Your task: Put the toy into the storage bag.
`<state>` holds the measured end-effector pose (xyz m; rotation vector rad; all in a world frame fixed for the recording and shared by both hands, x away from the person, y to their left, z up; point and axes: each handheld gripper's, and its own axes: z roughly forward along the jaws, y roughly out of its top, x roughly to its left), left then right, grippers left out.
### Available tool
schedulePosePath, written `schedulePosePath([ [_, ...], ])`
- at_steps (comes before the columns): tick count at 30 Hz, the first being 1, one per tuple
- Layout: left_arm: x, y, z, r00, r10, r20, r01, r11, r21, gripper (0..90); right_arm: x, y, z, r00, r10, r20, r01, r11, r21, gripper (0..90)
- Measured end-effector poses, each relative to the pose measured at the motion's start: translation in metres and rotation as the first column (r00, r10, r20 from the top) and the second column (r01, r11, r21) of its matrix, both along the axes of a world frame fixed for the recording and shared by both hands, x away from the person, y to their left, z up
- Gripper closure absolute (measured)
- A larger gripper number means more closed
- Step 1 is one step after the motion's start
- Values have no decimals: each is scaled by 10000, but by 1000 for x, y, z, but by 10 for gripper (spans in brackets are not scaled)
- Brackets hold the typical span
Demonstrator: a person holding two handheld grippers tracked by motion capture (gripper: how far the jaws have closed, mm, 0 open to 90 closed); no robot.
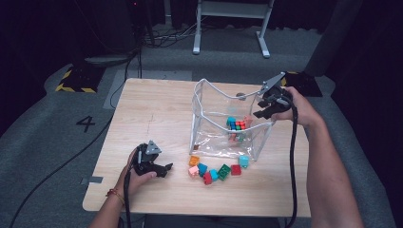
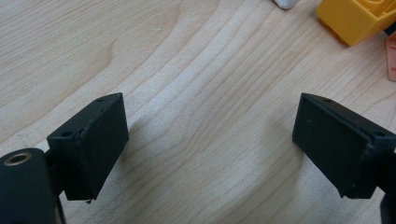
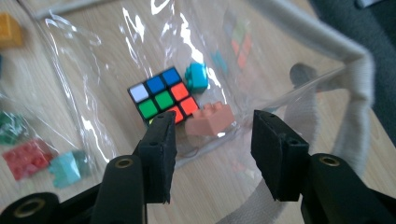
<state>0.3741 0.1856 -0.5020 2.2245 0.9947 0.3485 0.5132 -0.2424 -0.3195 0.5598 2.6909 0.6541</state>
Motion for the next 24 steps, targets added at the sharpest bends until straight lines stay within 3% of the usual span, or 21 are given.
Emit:
schedulePosePath([
  [2, 0, 0, 0, 10000, 4, 16, -4, 10000, 5, 107, -5, -5, 5, 9996, -17, 285, 2, 9986, 529, 477],
  [3, 0, 0, 0, 10000, 4, 16, -4, 10000, 5, 107, -5, -5, 5, 9996, -17, 285, 2, 9986, 529, 477],
  [5, 0, 0, 0, 10000, -19, 55, 19, 10000, 41, 107, -14, -12, 11, 9985, -221, 506, 146, 9895, 1440, 447],
  [6, 0, 0, 0, 10000, -19, 55, 19, 10000, 41, 107, -14, -12, 11, 9985, -221, 506, 146, 9895, 1440, 447],
  [7, 0, 0, 0, 10000, 3, 33, -3, 10000, 9, 107, -21, -17, 14, 9961, -540, 694, 391, 9789, 2007, 422],
  [12, 0, 0, 0, 10000, -17, 54, 16, 10000, 41, 107, -36, -28, 21, 9880, -982, 1189, 554, 9456, 3206, 374],
  [13, 0, 0, 0, 10000, -17, 54, 16, 10000, 41, 107, -36, -28, 21, 9880, -982, 1189, 554, 9456, 3206, 374],
  [14, 0, 0, 0, 10000, -17, 54, 17, 10000, 42, 107, -45, -31, 24, 9827, -1198, 1413, 576, 9227, 3811, 356],
  [15, 0, 0, 0, 10000, -17, 54, 17, 10000, 42, 107, -45, -31, 24, 9827, -1198, 1413, 576, 9227, 3811, 356],
  [16, 0, 0, 0, 10000, -1, 34, 1, 10000, 17, 107, -54, -34, 26, 9790, -1380, 1504, 643, 9078, 4144, 313],
  [21, 0, 0, 0, 10000, 14, 45, -14, 10000, 15, 107, -71, -41, 31, 9635, -1708, 2060, 624, 8921, 4476, 273],
  [24, 0, 0, 0, 10000, 3, 32, -3, 10000, 11, 107, -82, -46, 33, 9598, -1855, 2106, 665, 8793, 4716, 264],
])
